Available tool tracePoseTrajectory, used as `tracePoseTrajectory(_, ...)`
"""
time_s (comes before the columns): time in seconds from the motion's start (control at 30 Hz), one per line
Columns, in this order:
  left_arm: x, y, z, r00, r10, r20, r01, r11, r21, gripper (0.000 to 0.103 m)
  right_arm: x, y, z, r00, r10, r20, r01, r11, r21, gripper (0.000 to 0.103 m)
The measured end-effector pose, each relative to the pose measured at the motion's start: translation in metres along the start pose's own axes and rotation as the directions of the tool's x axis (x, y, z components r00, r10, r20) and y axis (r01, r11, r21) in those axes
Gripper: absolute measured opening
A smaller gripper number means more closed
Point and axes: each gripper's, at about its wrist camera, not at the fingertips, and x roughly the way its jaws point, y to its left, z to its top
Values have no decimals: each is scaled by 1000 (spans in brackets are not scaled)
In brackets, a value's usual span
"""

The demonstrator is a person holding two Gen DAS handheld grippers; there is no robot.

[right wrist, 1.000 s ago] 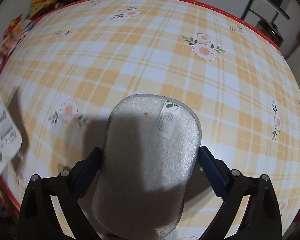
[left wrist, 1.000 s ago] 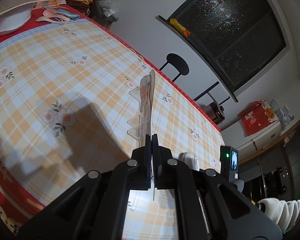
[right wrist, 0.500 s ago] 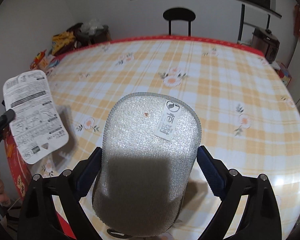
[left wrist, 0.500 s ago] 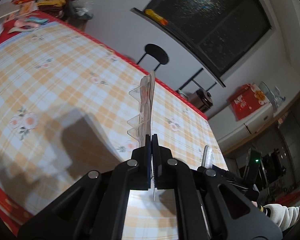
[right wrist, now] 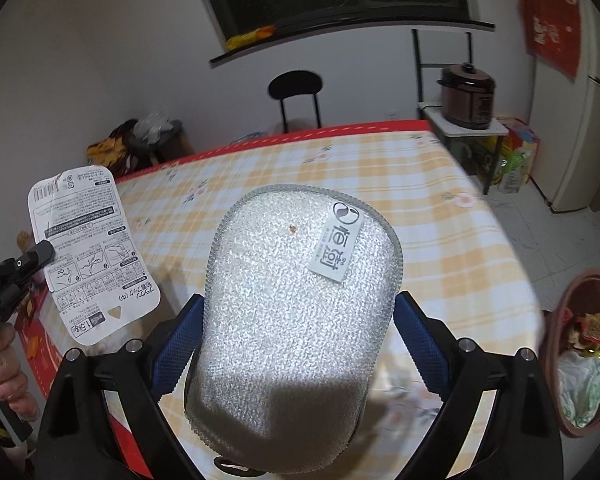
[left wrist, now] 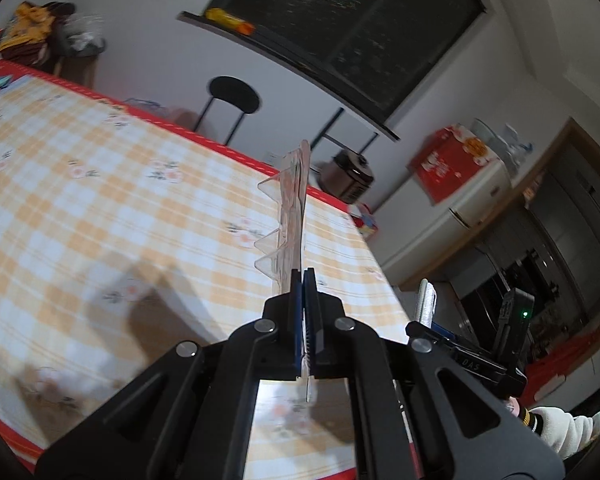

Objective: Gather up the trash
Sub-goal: 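Carry the white sponge over the brown bin and open the right gripper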

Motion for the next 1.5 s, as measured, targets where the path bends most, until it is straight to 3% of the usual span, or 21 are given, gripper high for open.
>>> tracePoseTrajectory(0.23,29,-66,-5,998,-53,-24,55,997,62,5,-50,-95,-2,993,-94,69,86,990,115,92)
tracePoseTrajectory(0.4,51,-114,-12,995,-82,-49,87,991,106,5,-86,-169,-10,977,-187,101,165,966,197,92)
tracePoseTrajectory(0.6,73,-159,-22,992,-105,-74,114,985,129,5,-115,-256,-19,952,-292,91,256,925,282,92)
tracePoseTrajectory(0.77,86,-193,-33,990,-112,-90,125,980,155,5,-128,-300,-26,933,-351,74,312,896,316,92)
tracePoseTrajectory(0.9,94,-215,-42,988,-113,-106,130,977,172,6,-129,-322,-32,927,-370,57,331,882,337,93)
tracePoseTrajectory(1.1,102,-235,-57,986,-110,-125,133,973,190,5,-122,-338,-38,939,-344,25,316,886,339,98)
tracePoseTrajectory(1.5,116,-277,-81,978,-142,-155,175,959,223,6,-167,-349,-32,934,-342,105,286,890,355,98)
